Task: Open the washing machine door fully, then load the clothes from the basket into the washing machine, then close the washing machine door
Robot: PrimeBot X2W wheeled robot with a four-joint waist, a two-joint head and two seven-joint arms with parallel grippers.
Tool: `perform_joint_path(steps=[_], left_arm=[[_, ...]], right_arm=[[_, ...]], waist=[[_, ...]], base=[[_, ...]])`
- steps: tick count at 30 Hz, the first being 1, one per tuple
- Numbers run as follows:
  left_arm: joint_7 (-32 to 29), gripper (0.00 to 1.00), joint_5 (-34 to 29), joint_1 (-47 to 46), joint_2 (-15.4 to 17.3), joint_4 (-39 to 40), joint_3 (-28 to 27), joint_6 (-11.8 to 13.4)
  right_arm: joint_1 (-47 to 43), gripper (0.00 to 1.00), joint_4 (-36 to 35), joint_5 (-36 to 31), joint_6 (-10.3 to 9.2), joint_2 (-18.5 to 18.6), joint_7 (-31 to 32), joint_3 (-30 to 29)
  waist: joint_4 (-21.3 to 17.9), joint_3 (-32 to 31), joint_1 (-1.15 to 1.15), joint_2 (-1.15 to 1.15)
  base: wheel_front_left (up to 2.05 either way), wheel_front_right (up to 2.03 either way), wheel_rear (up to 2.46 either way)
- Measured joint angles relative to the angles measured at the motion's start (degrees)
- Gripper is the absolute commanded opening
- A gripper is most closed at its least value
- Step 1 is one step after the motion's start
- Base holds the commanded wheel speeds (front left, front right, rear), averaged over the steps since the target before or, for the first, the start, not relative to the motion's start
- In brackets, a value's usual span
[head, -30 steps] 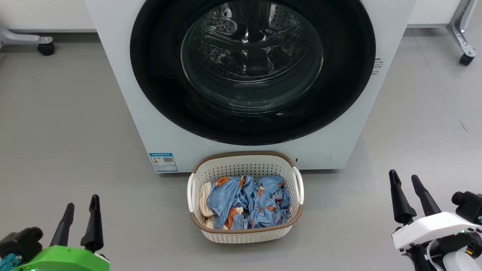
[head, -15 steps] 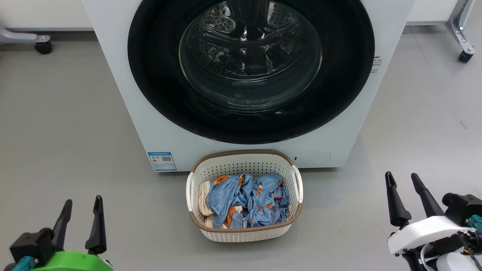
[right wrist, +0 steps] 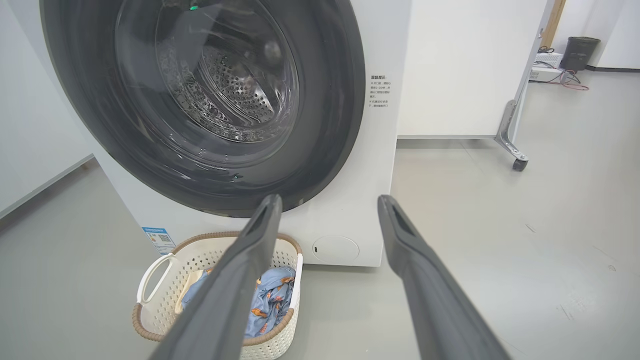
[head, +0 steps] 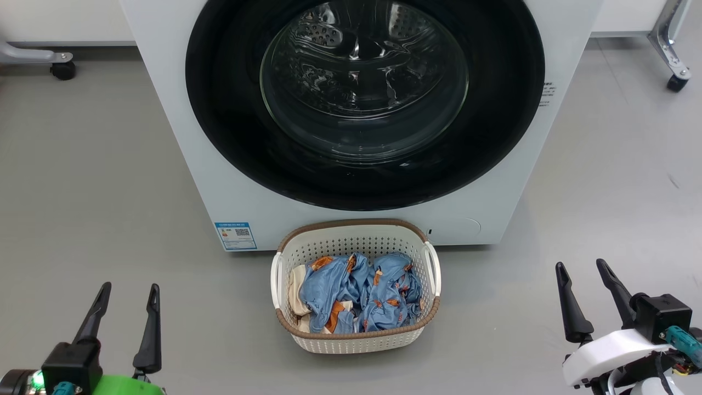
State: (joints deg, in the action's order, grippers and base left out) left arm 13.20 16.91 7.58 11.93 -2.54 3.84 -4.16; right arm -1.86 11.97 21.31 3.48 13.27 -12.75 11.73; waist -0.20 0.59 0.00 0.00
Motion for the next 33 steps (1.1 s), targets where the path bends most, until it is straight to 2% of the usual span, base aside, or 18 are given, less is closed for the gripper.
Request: perform_joint_path(steps=[9, 33], left_arm=[[1.1, 1.0, -6.9, 1.1, 0.0, 1.2, -0.4, 0.0], [1.2, 1.0, -7.4, 1.9, -0.9, 2.1, -2.4, -0.2]], right_arm=[[0.0, 1.0, 0.2, -6.7, 0.53, 0.8, -1.6, 0.1], [0.0, 1.0, 0.2, -7.8, 1.98, -0.7, -1.6, -1.6]], waist=[[0.0, -0.3, 0.0, 0.0], [-0.2, -0.3, 0.0, 0.0]], base=[[0.0, 0.0, 0.0], [0.14, 0.14, -0.28]])
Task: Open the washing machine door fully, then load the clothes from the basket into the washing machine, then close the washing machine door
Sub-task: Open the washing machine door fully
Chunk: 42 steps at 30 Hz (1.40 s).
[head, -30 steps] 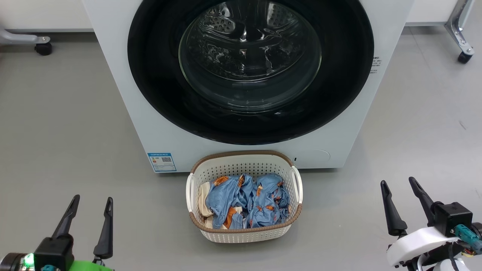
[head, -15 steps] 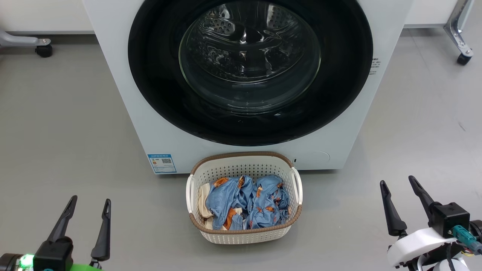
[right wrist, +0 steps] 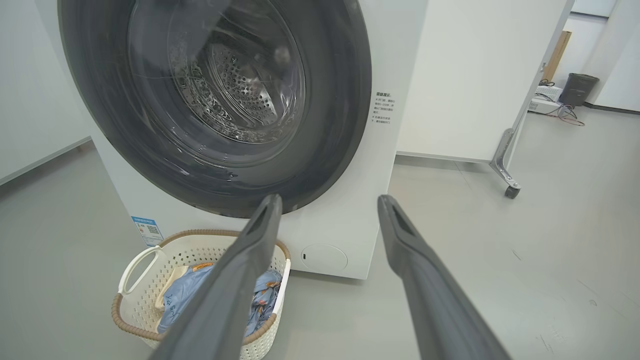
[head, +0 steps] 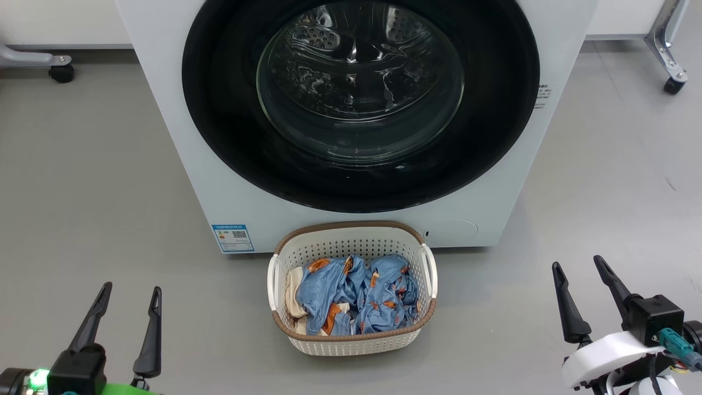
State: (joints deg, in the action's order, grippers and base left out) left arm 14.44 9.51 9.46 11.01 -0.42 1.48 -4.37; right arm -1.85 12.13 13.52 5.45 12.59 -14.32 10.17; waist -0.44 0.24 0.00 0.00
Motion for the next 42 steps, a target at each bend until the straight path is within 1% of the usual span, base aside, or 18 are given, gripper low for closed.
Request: perform_joint_path(steps=[9, 12, 22, 25, 36, 42], left_arm=[[0.0, 1.0, -0.5, 0.0, -0.7, 0.7, -0.4, -0.2], [0.0, 1.0, -0.9, 0.0, -0.8, 0.8, -0.7, -0.5], [0.0, 1.0, -1.0, 0.1, -1.1, 0.9, -1.1, -0.8], [0.0, 1.0, -0.8, 0.1, -1.7, 1.2, -1.4, -1.2], [0.0, 1.0, -1.0, 0.1, -2.0, 1.1, -1.7, -1.2], [0.0, 1.0, -1.0, 0.1, -2.3, 1.1, -1.9, -1.7]], right_arm=[[0.0, 1.0, 0.0, -0.3, 0.07, -0.4, 0.0, -0.5], [0.0, 1.0, 0.0, -0.5, 0.48, -0.5, 0.0, -0.7], [0.0, 1.0, 0.0, -0.6, 0.58, -1.3, 0.0, -1.5], [0.0, 1.0, 0.0, -0.6, 0.99, -1.4, 0.0, -1.7], [0.0, 1.0, 0.0, -1.0, 1.05, -1.8, 0.0, -2.3], [0.0, 1.0, -0.1, -0.8, 1.07, -2.7, 0.0, -3.3]], waist=[[-0.2, 0.4, 0.0, 0.0], [-0.3, 0.5, 0.0, 0.0], [-0.3, 1.1, 0.0, 0.0], [-0.2, 1.2, 0.0, 0.0], [-0.1, 1.6, 0.0, 0.0], [-0.2, 1.7, 0.0, 0.0]], base=[[0.49, 0.49, -0.97], [0.63, 0.63, -1.26], [0.79, 0.79, -1.58], [0.9, 0.9, -1.79], [0.73, 0.73, -1.45], [0.52, 0.52, -1.04]])
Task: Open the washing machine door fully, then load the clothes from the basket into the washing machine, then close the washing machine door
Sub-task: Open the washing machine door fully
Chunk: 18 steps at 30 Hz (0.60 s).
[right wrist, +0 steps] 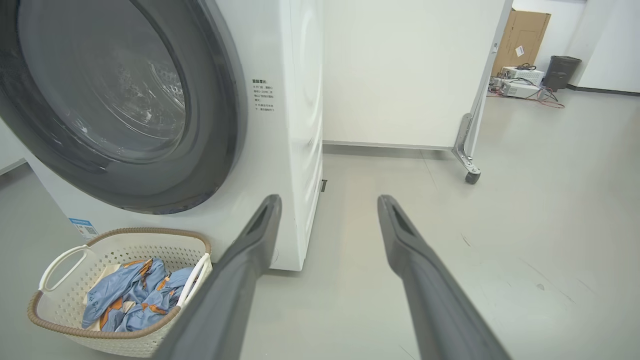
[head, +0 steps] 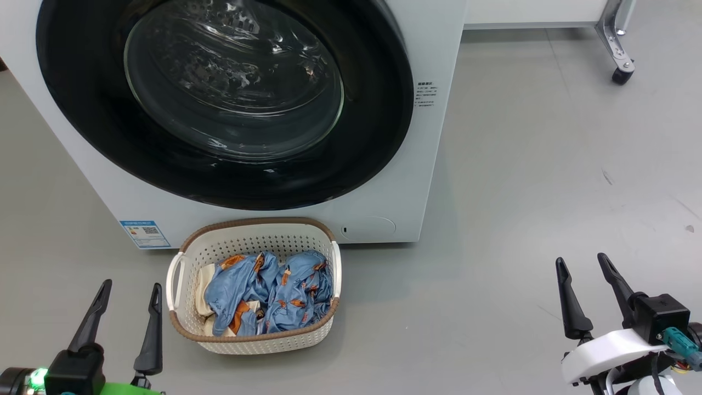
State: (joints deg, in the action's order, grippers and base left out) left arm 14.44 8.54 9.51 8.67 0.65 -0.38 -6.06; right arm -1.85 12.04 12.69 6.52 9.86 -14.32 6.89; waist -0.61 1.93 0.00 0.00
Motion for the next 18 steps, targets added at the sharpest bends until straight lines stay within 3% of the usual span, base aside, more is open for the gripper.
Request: perform_joint_path(steps=[14, 15, 16, 18], left_arm=[[0.0, 1.0, 0.0, 0.0, -0.5, -0.1, -0.4, -0.5], [0.0, 1.0, 0.0, 0.0, -0.5, -0.1, -0.5, -0.5], [0.0, 1.0, 0.0, 0.0, -0.5, -0.1, -0.5, -0.5], [0.0, 1.0, 0.0, 0.0, -0.6, -0.2, -0.6, -0.5]], right_arm=[[0.0, 1.0, -1.0, 0.5, 0.18, -1.1, 0.0, -2.0], [0.0, 0.62, -1.0, 0.5, 0.18, -1.1, 0.0, -2.1], [0.0, 0.0, -1.1, 0.5, 0.2, -1.1, 0.0, -2.2], [0.0, 0.0, -1.4, 0.7, 0.48, -1.3, 0.0, -2.2]], waist=[[-0.3, -0.2, 0.0, 0.0], [-0.3, -0.2, 0.0, 0.0], [-0.3, -0.2, 0.0, 0.0], [-0.3, -0.3, 0.0, 0.0]], base=[[0.3, 0.3, -0.61], [0.12, 0.12, -0.25], [0.1, 0.1, -0.2], [0.07, 0.07, -0.13]])
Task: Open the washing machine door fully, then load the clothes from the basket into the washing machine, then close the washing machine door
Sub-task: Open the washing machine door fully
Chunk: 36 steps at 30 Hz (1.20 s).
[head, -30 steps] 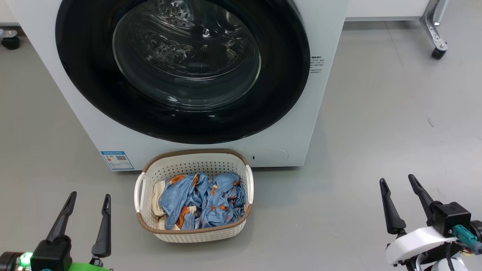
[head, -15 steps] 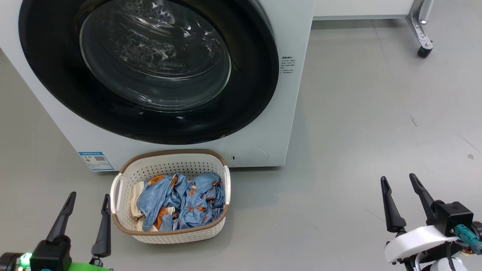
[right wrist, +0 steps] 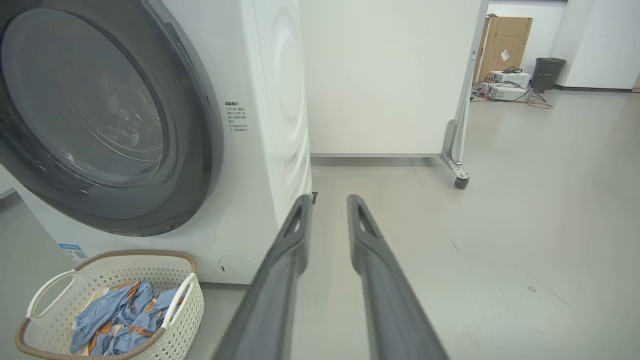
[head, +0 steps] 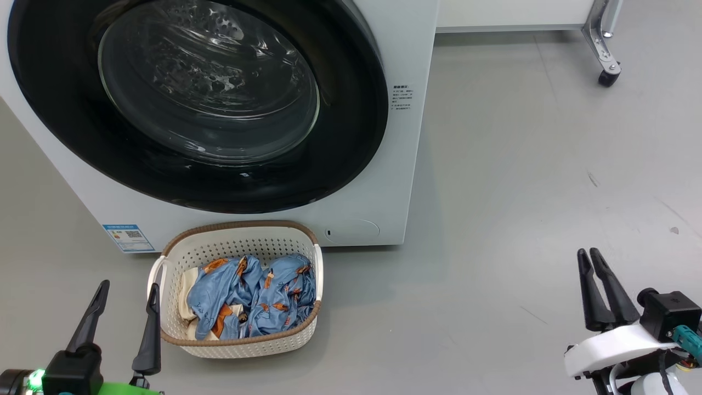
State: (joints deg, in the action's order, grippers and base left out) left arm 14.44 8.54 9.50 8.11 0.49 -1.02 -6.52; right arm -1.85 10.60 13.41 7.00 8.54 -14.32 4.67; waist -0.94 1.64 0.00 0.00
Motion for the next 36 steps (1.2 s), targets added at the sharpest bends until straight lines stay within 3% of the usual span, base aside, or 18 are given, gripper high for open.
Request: perform_joint_path(steps=[11, 14, 20, 25, 32, 36], left_arm=[[0.0, 1.0, 0.0, 0.0, -0.1, -0.1, -0.4, -0.1], [0.0, 1.0, 0.0, 0.0, -0.1, -0.1, -0.5, -0.1], [0.0, 1.0, 0.1, 0.1, -0.2, -0.1, -0.6, -0.1], [0.0, 1.0, 0.6, 0.2, -0.5, 0.0, -0.5, -0.3], [0.0, 1.0, 0.6, 0.1, -0.5, 0.3, 1.6, -0.5], [0.0, 1.0, 0.7, 0.1, -0.4, 0.6, 2.8, -0.5]], right_arm=[[-0.1, 0.0, -0.7, 2.8, 0.0, -2.2, 0.0, -0.8], [-0.5, 0.0, -1.0, 7.0, 0.0, -4.4, 0.0, -2.4], [-1.7, 0.0, -1.2, 27.3, 0.0, -7.7, 0.0, -6.4], [-1.9, 0.0, -1.0, 45.0, 0.0, -7.4, -0.2, -8.8], [-1.5, 0.0, -1.7, 64.4, 0.0, -6.7, 2.2, -6.4], [0.8, 0.0, -3.2, 75.5, 0.0, -6.6, 4.5, -10.4]], waist=[[0.0, -0.4, 0.0, 0.0], [-0.1, -0.4, 0.0, 0.0], [-0.1, 0.2, 0.0, 0.0], [0.1, 1.1, 0.0, 0.0], [1.2, 2.8, 0.0, 0.0], [2.0, 4.2, 0.0, 0.0]], base=[[0.0, 0.0, -0.01], [0.0, 0.0, 0.0], [0.0, 0.0, 0.0], [0.0, 0.0, 0.0], [0.0, 0.0, 0.0], [0.0, 0.0, 0.0]])
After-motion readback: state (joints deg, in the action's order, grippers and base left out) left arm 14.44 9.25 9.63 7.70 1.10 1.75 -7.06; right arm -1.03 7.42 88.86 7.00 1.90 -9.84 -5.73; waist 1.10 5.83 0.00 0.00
